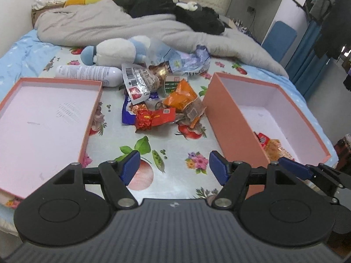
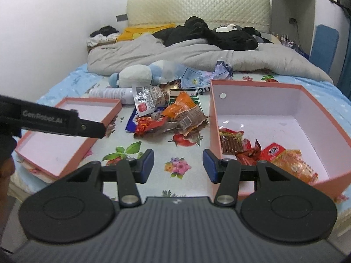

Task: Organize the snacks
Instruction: 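Grasp a red foil packet with the left tool while the right tool grasps an orange packet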

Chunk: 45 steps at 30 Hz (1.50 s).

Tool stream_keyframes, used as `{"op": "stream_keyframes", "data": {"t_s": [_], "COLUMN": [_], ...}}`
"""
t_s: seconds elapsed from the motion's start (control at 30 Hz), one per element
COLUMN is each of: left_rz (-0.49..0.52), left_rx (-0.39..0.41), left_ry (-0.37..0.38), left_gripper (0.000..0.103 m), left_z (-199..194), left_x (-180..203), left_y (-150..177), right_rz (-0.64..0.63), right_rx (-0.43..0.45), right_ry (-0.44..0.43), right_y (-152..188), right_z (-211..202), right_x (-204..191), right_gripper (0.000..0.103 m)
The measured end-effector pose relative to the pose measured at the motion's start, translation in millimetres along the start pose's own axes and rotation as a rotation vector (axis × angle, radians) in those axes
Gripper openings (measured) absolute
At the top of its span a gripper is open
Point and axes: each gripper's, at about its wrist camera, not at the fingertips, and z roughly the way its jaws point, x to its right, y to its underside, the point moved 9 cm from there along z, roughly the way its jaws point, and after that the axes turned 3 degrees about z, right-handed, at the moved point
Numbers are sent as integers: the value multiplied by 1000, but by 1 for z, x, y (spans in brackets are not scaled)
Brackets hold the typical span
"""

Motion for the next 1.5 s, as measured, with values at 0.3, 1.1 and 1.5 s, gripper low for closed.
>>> {"op": "stream_keyframes", "data": {"t_s": [0.3, 1.1, 1.5], "left_rz": [-20, -136, -113], "left_rx": [-38, -201, -191], "left_ry": [-11, 86, 43], "left_gripper": [74, 73, 43], "left_z": [61, 229, 243], "left_x": [-25, -75, -74], "left_y": [-28, -52, -46], "right_rz": [-63, -368, -418], "right_rx": [-15, -127, -149], "right_ry": [-14, 223, 270], "right_y": [-18, -17, -11], "right_z": [58, 227, 242], "right_x": [-13, -18, -15], "right_gripper": [51, 49, 18]}}
